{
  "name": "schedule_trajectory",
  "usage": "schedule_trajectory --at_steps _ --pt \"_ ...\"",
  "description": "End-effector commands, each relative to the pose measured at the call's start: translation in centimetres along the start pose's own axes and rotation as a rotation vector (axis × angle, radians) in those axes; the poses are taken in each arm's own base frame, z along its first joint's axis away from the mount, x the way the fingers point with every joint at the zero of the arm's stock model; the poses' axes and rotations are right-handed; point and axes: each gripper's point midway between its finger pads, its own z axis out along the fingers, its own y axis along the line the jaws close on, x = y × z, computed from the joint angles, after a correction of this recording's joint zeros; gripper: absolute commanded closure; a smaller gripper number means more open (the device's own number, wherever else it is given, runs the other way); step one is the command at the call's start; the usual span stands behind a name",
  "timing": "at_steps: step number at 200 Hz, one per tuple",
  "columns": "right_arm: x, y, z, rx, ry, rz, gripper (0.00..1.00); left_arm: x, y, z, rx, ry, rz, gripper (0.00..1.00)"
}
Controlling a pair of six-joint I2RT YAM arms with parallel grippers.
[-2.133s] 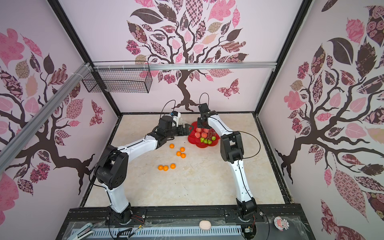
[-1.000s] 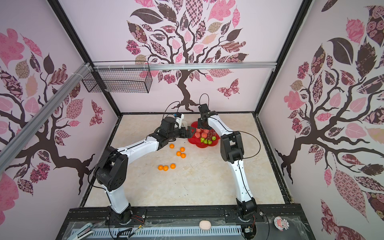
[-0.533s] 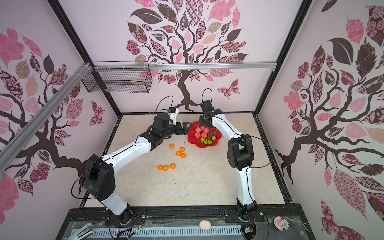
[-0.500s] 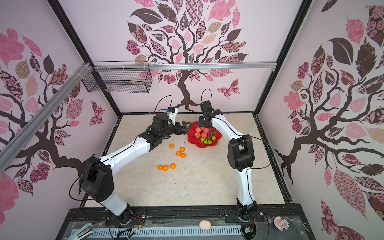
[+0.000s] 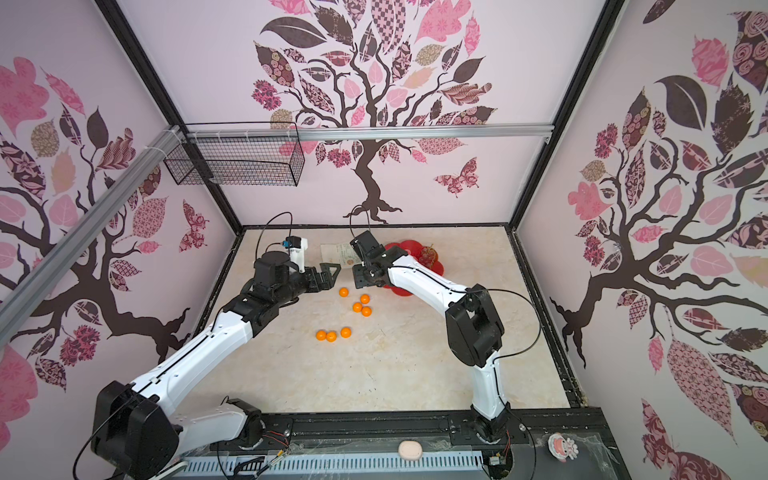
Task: Place and organize the fake fruits in the fruit bowl
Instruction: 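Move the right gripper over the kumquats beside the bowl while the left arm draws back, then lower the right gripper and close it on a kumquat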
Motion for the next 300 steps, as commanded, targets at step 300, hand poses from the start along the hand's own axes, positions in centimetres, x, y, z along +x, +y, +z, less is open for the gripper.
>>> schedule_trajectory --at_steps 300 --pt "4.2 4.7 13.8 -0.052 0.313 -0.085 0.49 0.5 8.0 0.8 0.053 0.090 -0.329 0.02"
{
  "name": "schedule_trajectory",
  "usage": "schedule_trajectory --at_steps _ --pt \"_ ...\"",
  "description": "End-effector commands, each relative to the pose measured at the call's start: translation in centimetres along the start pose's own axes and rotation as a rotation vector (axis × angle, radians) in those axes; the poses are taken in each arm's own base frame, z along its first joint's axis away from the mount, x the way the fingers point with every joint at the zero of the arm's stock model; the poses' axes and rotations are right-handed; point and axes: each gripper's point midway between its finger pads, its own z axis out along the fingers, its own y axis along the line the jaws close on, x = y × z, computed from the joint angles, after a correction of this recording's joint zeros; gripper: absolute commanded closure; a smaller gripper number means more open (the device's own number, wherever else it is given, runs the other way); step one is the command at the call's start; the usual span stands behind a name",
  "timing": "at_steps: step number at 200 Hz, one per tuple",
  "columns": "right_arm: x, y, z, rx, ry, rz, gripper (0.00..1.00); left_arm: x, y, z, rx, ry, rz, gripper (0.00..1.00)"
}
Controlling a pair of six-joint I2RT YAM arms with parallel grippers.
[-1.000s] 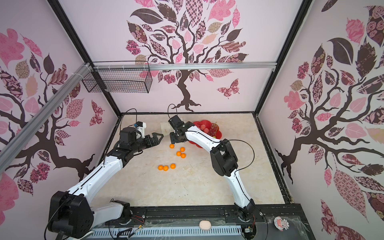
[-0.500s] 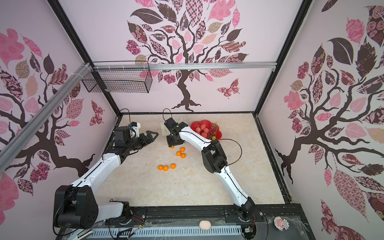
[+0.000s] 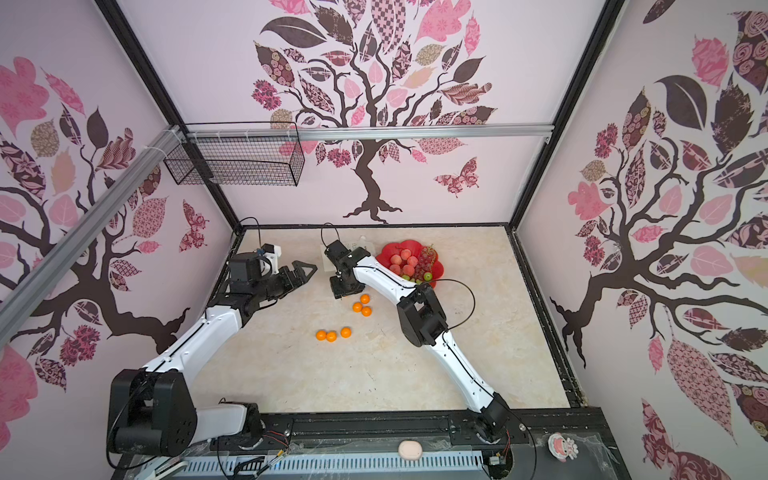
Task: Place and organize the fake fruits in the fruit bowl
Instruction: 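Lower the right gripper and close it on a kumquat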
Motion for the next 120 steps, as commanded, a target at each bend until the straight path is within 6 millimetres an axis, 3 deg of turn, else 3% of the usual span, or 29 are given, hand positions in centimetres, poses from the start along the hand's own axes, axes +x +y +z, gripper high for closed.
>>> schedule_trajectory --at_steps 1,120 --pt "1.0 -0.4 1.6 0.025 0.041 -0.011 0.49 0.1 0.2 0.3 0.011 0.006 -0.002 0.02" --pt "1.3 -1.2 3.4 0.058 0.047 -0.007 0.53 0.2 0.2 0.6 0.021 0.014 -0.014 0.01"
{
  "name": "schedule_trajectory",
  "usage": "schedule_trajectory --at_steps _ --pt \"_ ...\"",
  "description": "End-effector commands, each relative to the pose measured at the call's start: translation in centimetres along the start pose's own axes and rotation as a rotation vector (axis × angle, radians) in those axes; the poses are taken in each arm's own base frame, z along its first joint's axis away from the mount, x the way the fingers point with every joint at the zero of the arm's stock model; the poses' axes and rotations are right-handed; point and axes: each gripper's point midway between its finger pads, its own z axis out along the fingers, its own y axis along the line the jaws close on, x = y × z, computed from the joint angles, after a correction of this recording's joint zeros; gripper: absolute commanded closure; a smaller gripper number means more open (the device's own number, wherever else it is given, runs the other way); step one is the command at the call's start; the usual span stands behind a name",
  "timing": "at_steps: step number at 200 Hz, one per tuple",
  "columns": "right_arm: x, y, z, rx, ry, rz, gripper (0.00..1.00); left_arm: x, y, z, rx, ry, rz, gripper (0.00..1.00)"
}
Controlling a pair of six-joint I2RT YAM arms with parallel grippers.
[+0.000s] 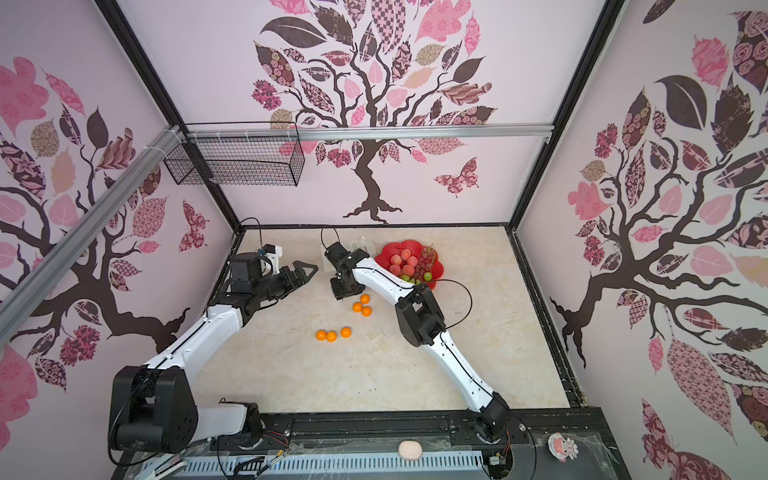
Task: Place and organize the fake fruits in the fruit bowl
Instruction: 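Lower the right gripper and close it on a kumquat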
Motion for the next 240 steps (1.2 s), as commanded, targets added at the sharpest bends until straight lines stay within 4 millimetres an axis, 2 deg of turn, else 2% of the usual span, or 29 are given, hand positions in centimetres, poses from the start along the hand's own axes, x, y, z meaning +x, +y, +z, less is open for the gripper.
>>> schedule_trajectory --at_steps 1,52,136,182,214,240 --pt "1.2 -0.7 2.4 0.038 0.045 -0.004 0.53 -0.1 0.1 0.3 0.010 -0.002 -0.002 0.02" --pt "1.6 -1.1 3.3 0.055 0.062 -0.016 0.53 0.0 0.1 0.3 0.014 0.000 -0.002 0.02" --pt "1.7 -1.3 3.0 0.068 0.065 -0.014 0.54 -0.1 0.0 0.3 0.015 -0.002 0.004 0.02" --pt "1.7 -1.3 2.6 0.069 0.064 -0.013 0.59 0.0 0.1 0.4 0.015 0.003 0.000 0.01" --pt "1.3 -0.7 1.8 0.049 0.051 -0.009 0.62 -0.1 0.0 0.3 0.017 0.001 0.006 0.02" --pt "0.0 0.0 -0.2 0.020 0.010 -0.010 0.63 -0.1 0.0 0.3 0.019 0.000 0.014 0.02"
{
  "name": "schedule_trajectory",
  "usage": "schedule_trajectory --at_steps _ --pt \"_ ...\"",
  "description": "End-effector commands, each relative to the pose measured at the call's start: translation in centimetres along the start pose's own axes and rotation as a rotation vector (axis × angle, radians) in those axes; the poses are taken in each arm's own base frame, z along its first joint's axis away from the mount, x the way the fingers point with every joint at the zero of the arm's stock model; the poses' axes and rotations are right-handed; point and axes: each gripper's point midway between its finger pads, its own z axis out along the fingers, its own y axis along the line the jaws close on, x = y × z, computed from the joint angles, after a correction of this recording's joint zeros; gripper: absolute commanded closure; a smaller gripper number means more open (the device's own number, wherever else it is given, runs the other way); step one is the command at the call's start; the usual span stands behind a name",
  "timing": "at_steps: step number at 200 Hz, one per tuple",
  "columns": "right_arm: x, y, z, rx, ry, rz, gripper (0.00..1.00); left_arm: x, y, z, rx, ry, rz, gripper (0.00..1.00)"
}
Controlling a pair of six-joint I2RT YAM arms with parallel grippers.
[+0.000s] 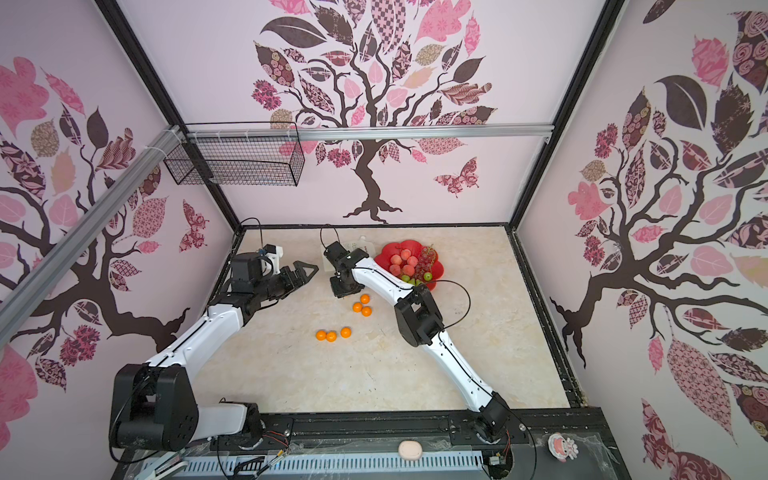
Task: Place and organize the fake fruits in the fruit bowl
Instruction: 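Lower the right gripper and close it on a kumquat, then lift the kumquat and carry it over the red bowl with the right gripper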
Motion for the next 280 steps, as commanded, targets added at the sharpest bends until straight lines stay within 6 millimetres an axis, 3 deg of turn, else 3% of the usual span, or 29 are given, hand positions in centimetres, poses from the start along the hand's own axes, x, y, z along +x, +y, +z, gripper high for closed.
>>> schedule_trajectory --at_steps 1,46,66,71,87,119,156,185,212,237,280 --pt "0.6 0.3 -0.6 -0.001 0.026 -0.008 0.63 -0.2 -0.1 0.0 0.014 -0.005 0.016 0.02" --pt "-2.7 1.3 -6.5 -0.047 -0.101 0.005 0.65 -0.2 -0.9 -0.1 0.056 -0.009 0.037 0.02" --pt "-3.3 1.2 -7.9 -0.063 -0.130 0.034 0.66 -0.3 -1.5 -0.3 0.085 -0.021 0.054 0.02" --pt "-3.9 1.4 -9.7 -0.078 -0.161 0.038 0.66 -0.3 -1.7 -0.4 0.093 -0.023 0.057 0.01" --pt "-4.1 1.1 -10.7 -0.084 -0.178 0.056 0.66 -0.4 -1.9 -0.5 0.106 -0.030 0.060 0.02" --pt "-4.2 -0.5 -12.4 -0.054 -0.195 0.078 0.62 0.3 -2.9 0.1 0.133 -0.008 0.074 0.02" --pt "-3.7 -3.9 -14.4 -0.013 -0.219 0.122 0.63 3.0 -5.7 1.8 0.164 0.081 0.149 0.02" --pt "-2.5 -7.2 -15.3 0.008 -0.230 0.175 0.65 5.0 -7.0 2.8 0.191 0.137 0.173 0.02" --pt "-1.1 -10.1 -15.6 0.042 -0.226 0.210 0.65 5.5 -7.5 3.5 0.196 0.159 0.182 0.02" --pt "0.4 -12.4 -15.0 0.064 -0.203 0.247 0.66 6.2 -7.7 4.6 0.170 0.183 0.228 0.02" --pt "1.8 -14.9 -13.3 0.093 -0.173 0.284 0.66 8.7 -10.0 8.0 0.176 0.285 0.305 0.02"
